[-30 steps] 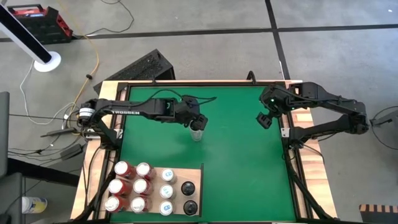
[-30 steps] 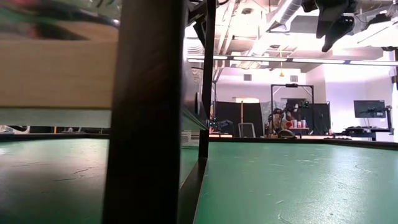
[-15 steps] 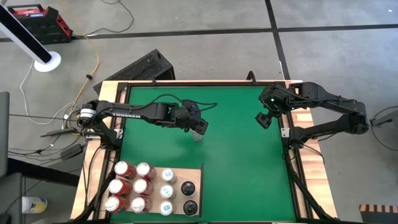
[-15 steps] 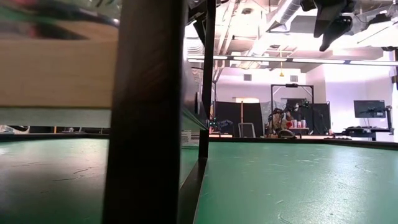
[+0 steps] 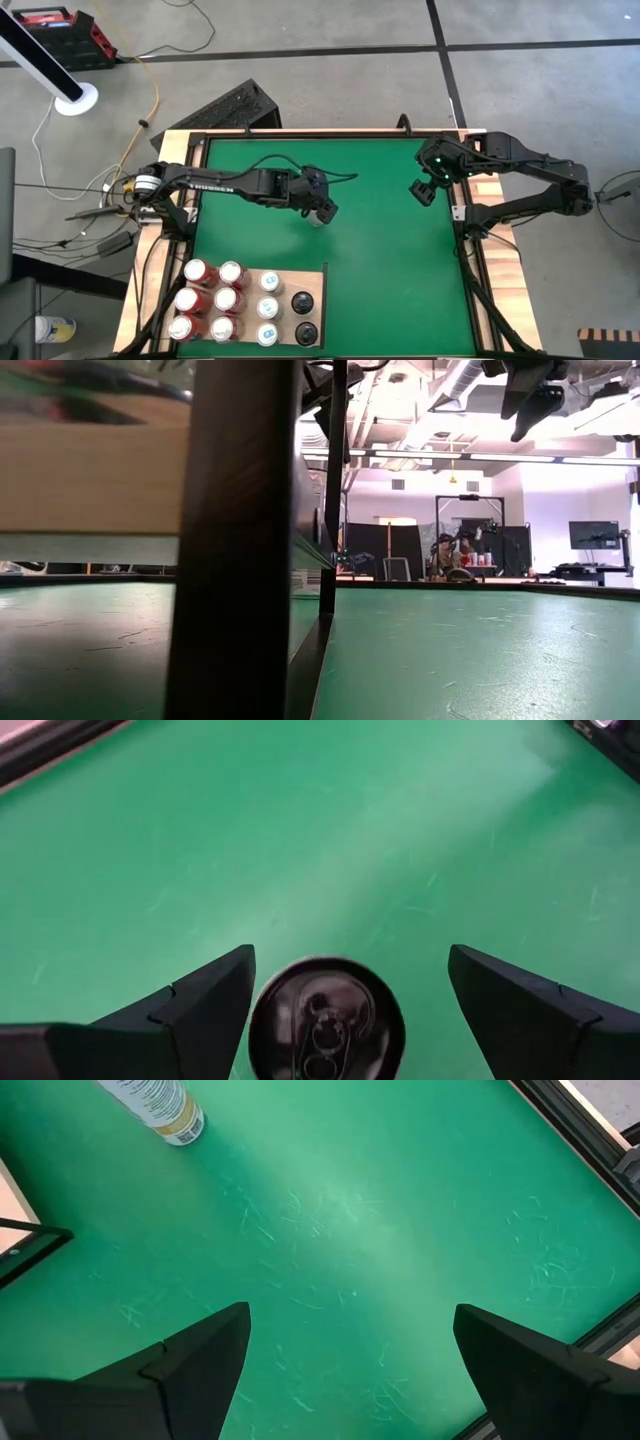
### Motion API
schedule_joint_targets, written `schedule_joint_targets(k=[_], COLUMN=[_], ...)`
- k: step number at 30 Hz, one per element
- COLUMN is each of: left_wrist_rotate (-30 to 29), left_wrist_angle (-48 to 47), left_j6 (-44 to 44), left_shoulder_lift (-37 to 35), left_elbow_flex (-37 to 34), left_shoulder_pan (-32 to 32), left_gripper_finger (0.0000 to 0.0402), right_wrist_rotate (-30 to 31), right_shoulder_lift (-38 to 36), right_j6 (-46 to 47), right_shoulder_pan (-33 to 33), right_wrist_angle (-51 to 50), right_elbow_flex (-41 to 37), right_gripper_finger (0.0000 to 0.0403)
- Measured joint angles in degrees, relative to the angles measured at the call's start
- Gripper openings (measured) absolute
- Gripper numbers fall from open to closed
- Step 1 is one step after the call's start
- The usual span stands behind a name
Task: Place canned beverage on shelf
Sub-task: Put the white yellow soda can on the shelf aligned with the other yellow soda can
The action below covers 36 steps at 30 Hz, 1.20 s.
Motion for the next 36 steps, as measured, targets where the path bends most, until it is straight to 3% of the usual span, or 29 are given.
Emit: schedule_joint_targets(k=[10, 20, 36], left_wrist_rotate=[7.54, 4.57, 6.57], left_wrist_angle=[-0.22, -2.81, -6.03], left_j6=[1.87, 1.26, 1.29], left_shoulder_lift=[-0.07, -0.04, -0.04], left_elbow_flex=[-0.02, -0.09, -0.11], left_shoulder_pan=[1.96, 2.29, 0.6], left_gripper_finger=[0.0316, 0.0316, 0.0316], right_wrist_rotate=[0.0, -0.02, -0.7], right_shoulder_lift=[0.0, 0.0, 0.0], right_j6=[0.04, 0.07, -0.04], right_shoulder_pan=[0.0, 0.0, 0.0], right_wrist_angle=[-0.01, -0.02, 0.18], right_elbow_flex=[0.0, 0.0, 0.0], right_gripper_finger=[0.0374, 0.0374, 0.0374])
